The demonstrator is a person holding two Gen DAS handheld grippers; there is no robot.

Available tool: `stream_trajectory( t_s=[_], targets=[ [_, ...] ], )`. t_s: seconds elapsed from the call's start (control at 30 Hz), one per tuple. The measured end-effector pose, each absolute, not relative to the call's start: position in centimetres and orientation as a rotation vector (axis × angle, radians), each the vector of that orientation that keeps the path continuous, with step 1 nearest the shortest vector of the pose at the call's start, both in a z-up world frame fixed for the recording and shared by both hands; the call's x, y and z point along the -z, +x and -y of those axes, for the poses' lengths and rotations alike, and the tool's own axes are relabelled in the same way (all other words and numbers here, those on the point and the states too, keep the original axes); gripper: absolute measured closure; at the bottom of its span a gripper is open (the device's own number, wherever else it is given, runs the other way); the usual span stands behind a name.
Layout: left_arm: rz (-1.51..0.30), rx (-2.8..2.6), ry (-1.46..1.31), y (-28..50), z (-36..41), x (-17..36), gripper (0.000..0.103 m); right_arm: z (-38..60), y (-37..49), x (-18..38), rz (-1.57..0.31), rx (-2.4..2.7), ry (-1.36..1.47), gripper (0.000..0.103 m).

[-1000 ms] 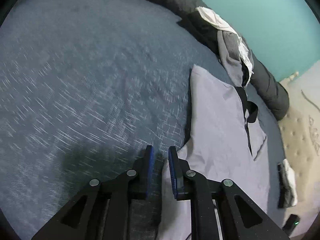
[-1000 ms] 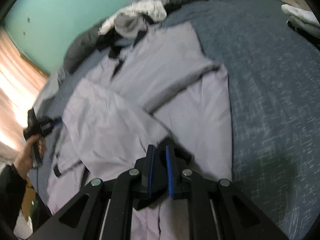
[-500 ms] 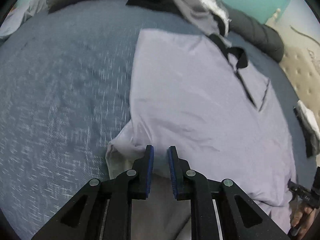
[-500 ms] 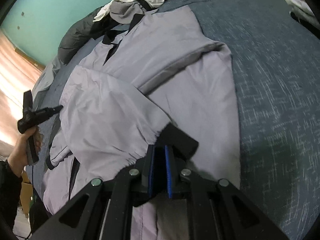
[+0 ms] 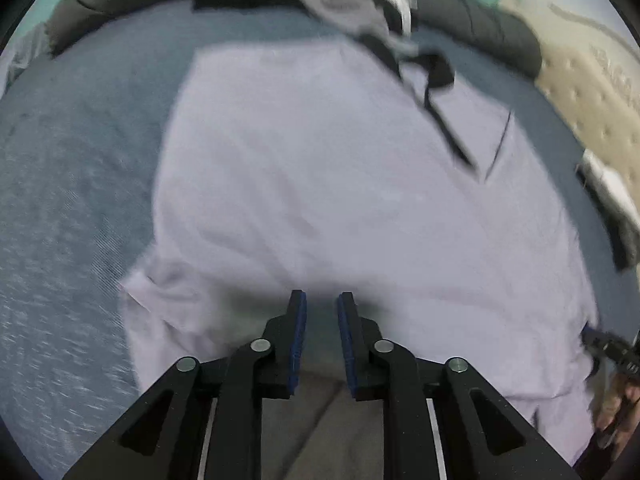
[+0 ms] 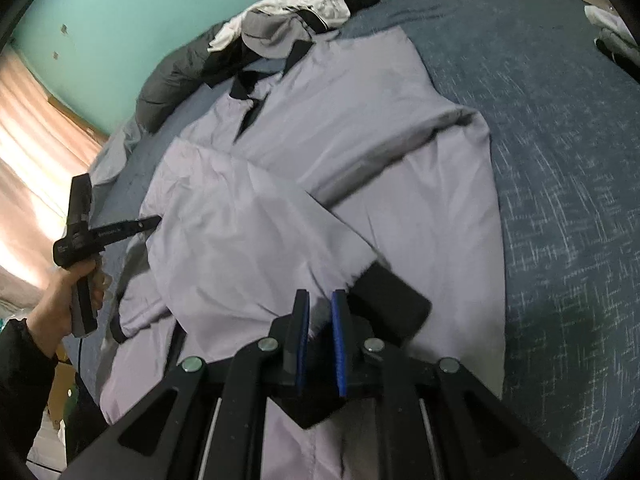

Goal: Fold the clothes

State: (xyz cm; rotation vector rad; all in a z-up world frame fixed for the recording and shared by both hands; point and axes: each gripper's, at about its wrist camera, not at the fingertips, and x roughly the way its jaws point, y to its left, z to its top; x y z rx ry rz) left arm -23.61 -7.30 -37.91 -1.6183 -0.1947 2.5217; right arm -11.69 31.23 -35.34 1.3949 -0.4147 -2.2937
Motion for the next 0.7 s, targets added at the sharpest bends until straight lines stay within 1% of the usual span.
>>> stream_trajectory(
  t_s=[0.07, 0.1, 0.17, 0.33, 0.47, 0.53, 0.6, 0.7],
  targets=[
    [0.167, -2.542, -1.607, -23.3, 7.0, 38.1, 0.081, -31.8, -11.6, 35.6, 0.424, 2.293, 1.41, 0.093],
    [0.191, -2.545, -1.597, -23.1, 7.1, 37.8, 0.078, -32.0, -11.5, 35.6, 0.43, 2.295, 1.409, 0.093],
    [0.219, -2.555, -1.572, -22.5, 7.1, 37.1, 0.076, -32.2, -11.5, 35.5, 0.436, 2.3, 1.406, 0.093],
    [0.153, -2.522, -1.502, -21.7, 4.4, 35.5, 0.076, -32.4, -11.8, 35.0, 0.449, 2.315, 1.381, 0.093],
    [0.065, -2.43, -1.507, -22.3, -0.6, 35.8, 0.075, -32.9, -11.7, 34.8, 0.469, 2.328, 1.365, 0.093],
    [0.007, -2.375, -1.552, -22.3, -2.4, 37.1, 0.075, -33.1, -11.8, 34.9, 0.473, 2.331, 1.367, 0.093],
    [-0.005, -2.368, -1.587, -22.1, -2.7, 38.4, 0.075, -33.4, -11.7, 34.9, 0.486, 2.332, 1.367, 0.093],
    [0.004, -2.401, -1.564, -21.7, -2.7, 37.8, 0.074, -33.3, -11.8, 34.5, 0.493, 2.334, 1.35, 0.093]
  ],
)
